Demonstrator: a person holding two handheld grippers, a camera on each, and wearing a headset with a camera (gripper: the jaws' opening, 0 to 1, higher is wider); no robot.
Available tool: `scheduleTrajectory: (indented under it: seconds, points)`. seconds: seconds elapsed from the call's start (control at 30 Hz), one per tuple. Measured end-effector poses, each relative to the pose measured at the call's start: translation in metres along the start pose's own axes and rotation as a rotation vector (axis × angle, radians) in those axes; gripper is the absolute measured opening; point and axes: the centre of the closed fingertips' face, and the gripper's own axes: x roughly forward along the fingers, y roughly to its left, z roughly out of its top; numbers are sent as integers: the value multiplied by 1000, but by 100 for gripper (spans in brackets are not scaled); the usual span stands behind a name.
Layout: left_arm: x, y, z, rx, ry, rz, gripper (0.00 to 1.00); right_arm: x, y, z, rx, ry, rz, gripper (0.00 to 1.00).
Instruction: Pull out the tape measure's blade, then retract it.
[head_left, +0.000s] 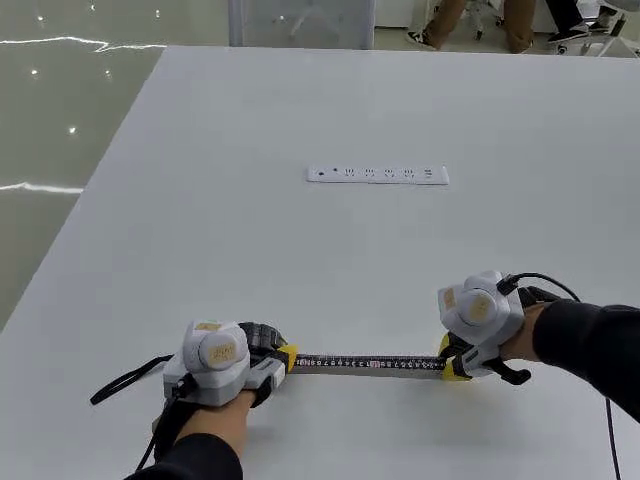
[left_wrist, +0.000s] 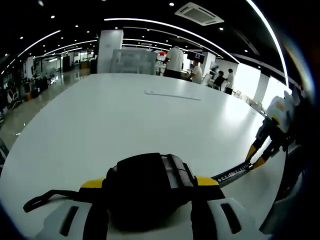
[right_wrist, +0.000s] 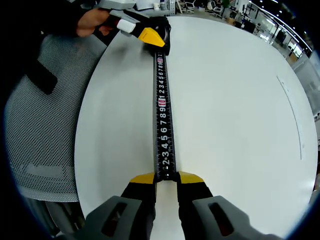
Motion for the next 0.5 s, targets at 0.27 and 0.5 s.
scheduleTrajectory:
  seconds: [0.27, 0.5]
  points:
    - [0, 0, 0, -2, 1, -3, 63, 1, 0, 6, 1, -6, -3, 12]
    - [0, 0, 0, -2, 2, -5, 63, 3, 0, 9, -15, -5, -1, 12]
